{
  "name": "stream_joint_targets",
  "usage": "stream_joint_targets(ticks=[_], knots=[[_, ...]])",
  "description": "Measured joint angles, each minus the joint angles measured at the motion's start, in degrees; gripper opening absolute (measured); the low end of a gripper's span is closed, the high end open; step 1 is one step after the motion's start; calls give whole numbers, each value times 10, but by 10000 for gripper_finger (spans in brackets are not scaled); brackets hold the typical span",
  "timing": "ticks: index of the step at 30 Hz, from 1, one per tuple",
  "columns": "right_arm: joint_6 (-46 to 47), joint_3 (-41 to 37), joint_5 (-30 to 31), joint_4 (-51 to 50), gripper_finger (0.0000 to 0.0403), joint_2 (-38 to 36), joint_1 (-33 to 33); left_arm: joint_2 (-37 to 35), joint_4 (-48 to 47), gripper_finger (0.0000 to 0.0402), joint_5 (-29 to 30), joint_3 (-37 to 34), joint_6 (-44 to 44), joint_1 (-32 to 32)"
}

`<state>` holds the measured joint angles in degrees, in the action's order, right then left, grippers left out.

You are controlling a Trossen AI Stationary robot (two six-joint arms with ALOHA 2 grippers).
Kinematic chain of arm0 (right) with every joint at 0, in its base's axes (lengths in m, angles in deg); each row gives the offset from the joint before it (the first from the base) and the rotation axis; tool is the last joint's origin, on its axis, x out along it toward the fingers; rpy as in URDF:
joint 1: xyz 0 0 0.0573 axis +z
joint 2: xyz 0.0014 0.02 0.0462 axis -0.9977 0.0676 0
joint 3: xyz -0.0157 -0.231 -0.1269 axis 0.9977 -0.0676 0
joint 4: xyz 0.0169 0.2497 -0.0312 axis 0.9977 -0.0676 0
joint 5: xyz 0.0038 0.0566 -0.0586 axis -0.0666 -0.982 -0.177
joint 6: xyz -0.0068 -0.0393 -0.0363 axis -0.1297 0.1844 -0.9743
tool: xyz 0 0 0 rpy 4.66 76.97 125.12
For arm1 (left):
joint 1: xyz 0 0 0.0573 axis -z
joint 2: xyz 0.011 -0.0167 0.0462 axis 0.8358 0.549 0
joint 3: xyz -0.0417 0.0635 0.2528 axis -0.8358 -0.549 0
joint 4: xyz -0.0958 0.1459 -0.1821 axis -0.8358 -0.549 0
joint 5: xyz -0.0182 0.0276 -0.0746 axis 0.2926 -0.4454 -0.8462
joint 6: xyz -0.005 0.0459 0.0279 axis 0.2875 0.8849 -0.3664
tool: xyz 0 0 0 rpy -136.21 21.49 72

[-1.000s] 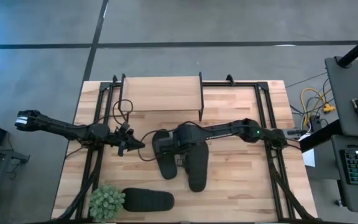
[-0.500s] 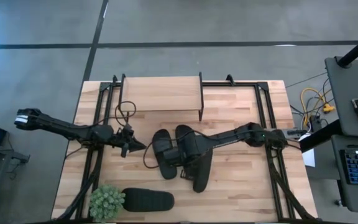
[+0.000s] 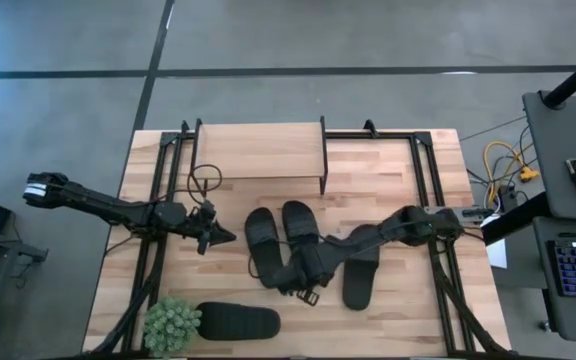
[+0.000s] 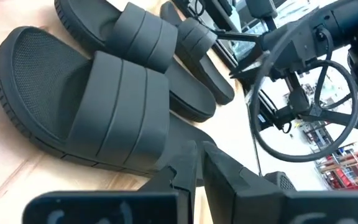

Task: Pick and place slides into the shelf
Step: Put the black slide on the shelf

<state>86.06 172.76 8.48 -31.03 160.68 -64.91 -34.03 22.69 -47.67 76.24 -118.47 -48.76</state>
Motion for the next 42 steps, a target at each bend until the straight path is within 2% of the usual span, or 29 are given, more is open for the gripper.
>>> stream_joint_targets(ticks=[8,15,18,23,27,31,38,42], knots=[[124,-5,80,-1,9,-32,69,-11,62,10,-2,0,6,0],[278,-8,198,0,9,-99,166,-17,124,10,-6,0,70,0],[332,-13,184,-1,9,-117,189,-20,142,10,-8,0,83,0],[401,-13,95,20,9,-120,220,-18,174,10,-17,0,90,-1],[405,-15,67,94,10,-120,238,-19,176,10,-23,0,91,-1],[426,-24,80,161,27,-120,242,-14,177,10,-23,0,91,-1],[450,-65,157,284,73,-124,243,-2,176,10,-23,0,91,0],[444,-74,230,278,72,-126,241,-3,176,10,-23,0,91,0]])
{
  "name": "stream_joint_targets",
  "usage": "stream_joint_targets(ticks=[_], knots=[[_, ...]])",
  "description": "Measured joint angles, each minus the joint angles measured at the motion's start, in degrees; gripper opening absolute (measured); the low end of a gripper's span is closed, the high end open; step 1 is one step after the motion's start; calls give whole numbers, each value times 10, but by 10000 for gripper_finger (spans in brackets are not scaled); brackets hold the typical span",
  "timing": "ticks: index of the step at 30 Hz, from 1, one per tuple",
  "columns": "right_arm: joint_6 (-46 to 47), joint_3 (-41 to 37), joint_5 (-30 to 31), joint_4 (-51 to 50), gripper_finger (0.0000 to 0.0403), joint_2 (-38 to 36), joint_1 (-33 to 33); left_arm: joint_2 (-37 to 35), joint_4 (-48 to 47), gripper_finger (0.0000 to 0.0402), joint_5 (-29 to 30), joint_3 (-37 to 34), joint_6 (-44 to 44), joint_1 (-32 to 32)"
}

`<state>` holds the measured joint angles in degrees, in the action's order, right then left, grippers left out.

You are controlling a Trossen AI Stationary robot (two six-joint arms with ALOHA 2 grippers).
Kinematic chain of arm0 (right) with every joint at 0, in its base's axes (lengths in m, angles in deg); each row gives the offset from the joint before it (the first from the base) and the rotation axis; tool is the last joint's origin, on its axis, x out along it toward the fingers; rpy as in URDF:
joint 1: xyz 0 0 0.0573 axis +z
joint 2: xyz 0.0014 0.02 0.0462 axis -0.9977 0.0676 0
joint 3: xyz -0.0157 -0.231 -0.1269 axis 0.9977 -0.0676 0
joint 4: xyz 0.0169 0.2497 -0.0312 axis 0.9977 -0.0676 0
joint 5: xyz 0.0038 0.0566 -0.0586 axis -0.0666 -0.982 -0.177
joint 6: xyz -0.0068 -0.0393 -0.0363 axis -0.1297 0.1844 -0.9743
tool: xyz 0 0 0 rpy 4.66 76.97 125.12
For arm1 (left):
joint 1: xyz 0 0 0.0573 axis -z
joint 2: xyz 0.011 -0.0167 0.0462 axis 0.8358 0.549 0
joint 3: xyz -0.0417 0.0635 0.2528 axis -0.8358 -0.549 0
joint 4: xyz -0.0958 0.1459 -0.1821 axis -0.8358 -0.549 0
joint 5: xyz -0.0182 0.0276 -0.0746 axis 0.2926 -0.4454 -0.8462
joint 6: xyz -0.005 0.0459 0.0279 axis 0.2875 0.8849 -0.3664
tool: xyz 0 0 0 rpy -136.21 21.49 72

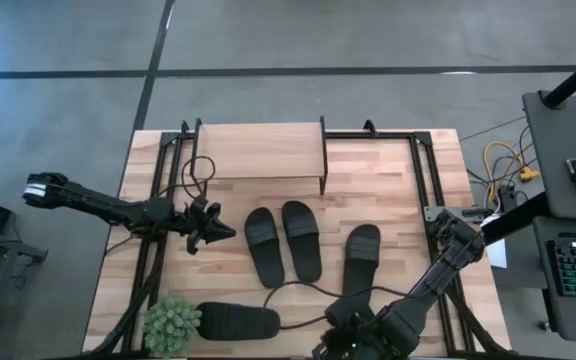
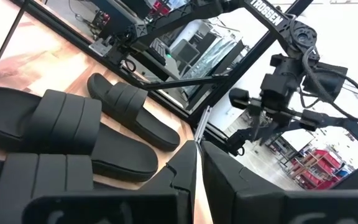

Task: Pick and place slides into the shelf
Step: Put the black slide on the shelf

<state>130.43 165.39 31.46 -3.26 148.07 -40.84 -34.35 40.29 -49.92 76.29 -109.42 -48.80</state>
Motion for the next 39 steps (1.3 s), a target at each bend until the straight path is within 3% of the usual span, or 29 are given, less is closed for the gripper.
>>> stream_joint_targets(ticks=[8,11,13,17,21,24,29,34,39], knots=[[62,-15,278,-176,49,-23,-43,-4,4,10,0,4,-1,0],[1,-38,303,-137,43,-54,-72,-4,4,10,0,8,-2,0],[-122,-64,263,-45,40,-87,-93,-3,4,10,0,11,-3,0],[-368,-148,109,204,29,-162,-140,-1,4,10,1,15,-3,0],[-494,-233,-25,359,16,-218,-198,-1,2,10,3,18,-5,0],[-513,-274,-41,315,11,-246,-240,-1,4,10,2,18,-6,0],[-526,-291,-43,80,15,-256,-281,-1,15,10,2,17,-6,0],[-536,-292,-82,-90,26,-256,-277,0,15,10,2,16,-6,0],[-503,-294,-105,-150,44,-256,-241,8,15,10,7,16,-6,0]])
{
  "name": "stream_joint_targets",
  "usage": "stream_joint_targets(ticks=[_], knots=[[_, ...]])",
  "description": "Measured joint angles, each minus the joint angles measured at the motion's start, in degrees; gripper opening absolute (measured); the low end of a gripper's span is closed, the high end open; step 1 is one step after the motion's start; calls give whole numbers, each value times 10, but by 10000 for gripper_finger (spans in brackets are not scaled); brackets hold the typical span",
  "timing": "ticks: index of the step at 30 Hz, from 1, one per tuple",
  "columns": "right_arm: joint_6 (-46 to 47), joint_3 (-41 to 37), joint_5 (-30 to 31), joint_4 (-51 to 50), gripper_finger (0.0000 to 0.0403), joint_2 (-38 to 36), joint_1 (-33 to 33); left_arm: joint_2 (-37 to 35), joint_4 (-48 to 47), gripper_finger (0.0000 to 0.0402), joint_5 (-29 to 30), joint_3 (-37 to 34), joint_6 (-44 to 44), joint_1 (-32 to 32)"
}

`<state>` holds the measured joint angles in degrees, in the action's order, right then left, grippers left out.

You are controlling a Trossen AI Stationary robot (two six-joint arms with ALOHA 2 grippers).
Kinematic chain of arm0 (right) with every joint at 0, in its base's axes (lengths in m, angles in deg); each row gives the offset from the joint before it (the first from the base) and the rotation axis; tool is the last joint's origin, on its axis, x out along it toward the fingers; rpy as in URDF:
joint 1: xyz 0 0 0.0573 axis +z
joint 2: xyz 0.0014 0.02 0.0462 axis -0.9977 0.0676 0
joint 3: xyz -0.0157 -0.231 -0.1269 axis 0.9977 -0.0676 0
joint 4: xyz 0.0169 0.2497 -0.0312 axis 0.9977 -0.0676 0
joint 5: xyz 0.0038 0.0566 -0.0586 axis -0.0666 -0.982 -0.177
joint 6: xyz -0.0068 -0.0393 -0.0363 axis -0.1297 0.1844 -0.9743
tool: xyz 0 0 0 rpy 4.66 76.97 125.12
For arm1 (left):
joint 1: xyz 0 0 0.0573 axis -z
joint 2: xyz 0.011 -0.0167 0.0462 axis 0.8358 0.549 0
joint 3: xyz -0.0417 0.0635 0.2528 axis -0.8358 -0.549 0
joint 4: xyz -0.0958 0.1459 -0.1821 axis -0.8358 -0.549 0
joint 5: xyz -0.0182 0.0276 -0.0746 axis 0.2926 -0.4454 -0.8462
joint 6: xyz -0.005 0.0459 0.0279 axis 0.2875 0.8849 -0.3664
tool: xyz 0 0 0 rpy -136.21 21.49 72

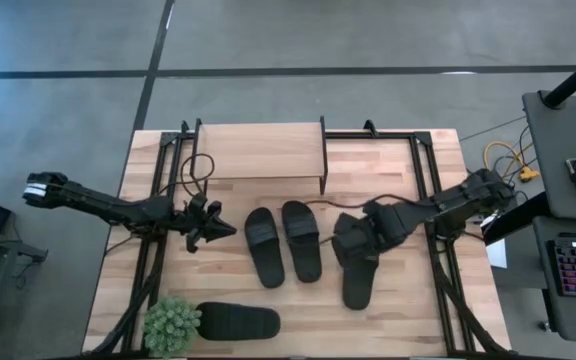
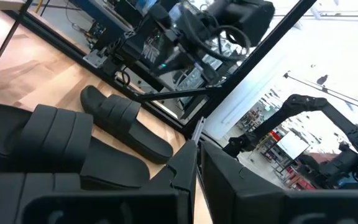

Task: Pick and place slides into the shelf
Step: Put the black slide on the shelf

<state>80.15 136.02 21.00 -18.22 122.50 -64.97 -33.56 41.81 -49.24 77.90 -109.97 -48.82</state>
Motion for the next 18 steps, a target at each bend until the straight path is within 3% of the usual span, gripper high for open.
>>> stream_joint_targets(ticks=[5,12,18], knots=[[43,-4,1,-2,82,1,59,13,0,10,0,-1,0,0],[101,-34,7,-35,168,37,144,38,0,10,1,-1,0,0],[124,-50,29,-39,216,88,161,62,0,10,1,0,0,0]])
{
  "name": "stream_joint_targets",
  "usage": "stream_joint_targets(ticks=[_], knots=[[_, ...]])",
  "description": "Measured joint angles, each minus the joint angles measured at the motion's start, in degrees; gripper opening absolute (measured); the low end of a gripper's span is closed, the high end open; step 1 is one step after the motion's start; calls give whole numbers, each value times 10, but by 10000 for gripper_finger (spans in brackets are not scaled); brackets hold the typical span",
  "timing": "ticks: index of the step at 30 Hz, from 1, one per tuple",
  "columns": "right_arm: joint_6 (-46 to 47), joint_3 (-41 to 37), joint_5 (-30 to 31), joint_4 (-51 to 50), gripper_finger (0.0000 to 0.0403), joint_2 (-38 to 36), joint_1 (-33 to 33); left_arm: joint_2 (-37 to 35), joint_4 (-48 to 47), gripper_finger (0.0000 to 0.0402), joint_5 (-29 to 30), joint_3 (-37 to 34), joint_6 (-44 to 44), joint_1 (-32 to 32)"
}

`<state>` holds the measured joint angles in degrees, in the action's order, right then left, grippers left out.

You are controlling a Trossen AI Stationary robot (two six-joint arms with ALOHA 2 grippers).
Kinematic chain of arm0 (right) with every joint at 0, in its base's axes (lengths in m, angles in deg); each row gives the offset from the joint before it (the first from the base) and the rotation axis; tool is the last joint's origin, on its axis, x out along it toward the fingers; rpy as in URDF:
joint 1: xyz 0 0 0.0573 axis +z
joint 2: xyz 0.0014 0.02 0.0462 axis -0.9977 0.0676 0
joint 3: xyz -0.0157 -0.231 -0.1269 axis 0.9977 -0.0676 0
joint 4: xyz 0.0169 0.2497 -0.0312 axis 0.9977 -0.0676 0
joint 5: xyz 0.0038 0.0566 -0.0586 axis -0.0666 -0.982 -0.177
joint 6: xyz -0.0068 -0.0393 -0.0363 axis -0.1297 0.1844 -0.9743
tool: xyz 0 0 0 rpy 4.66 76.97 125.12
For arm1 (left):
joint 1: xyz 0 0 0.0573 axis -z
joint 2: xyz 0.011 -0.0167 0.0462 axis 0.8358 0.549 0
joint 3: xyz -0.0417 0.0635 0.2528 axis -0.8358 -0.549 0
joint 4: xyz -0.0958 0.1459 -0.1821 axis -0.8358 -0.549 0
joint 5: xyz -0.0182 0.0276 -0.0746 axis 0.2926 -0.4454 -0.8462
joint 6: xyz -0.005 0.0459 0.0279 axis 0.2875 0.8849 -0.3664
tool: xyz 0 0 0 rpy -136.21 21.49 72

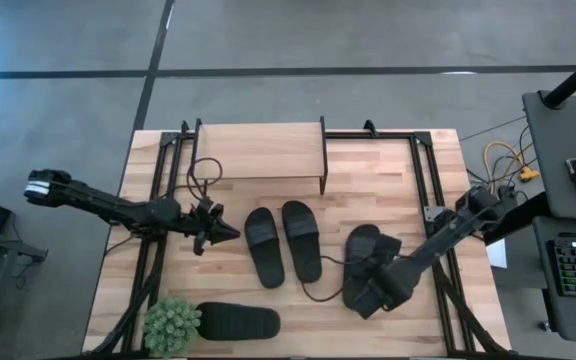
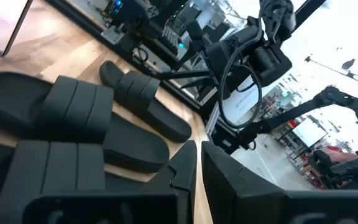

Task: Pick and place slides into the shelf
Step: Put the black slide on the shelf

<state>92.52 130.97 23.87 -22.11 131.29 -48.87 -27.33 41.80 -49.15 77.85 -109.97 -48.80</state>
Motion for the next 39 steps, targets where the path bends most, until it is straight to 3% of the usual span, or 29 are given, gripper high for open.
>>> stream_joint_targets(ticks=[8,19,28,33,39], knots=[[75,-23,35,-11,228,23,-15,13,-1,10,0,2,0,0],[37,-90,47,15,224,43,-48,21,0,10,0,1,0,0],[-6,-95,100,44,219,41,-95,21,1,10,0,1,0,0],[-38,-104,99,71,169,41,-117,20,0,10,0,1,0,0],[-52,-108,100,88,51,41,-136,19,-1,10,0,1,-1,0]])
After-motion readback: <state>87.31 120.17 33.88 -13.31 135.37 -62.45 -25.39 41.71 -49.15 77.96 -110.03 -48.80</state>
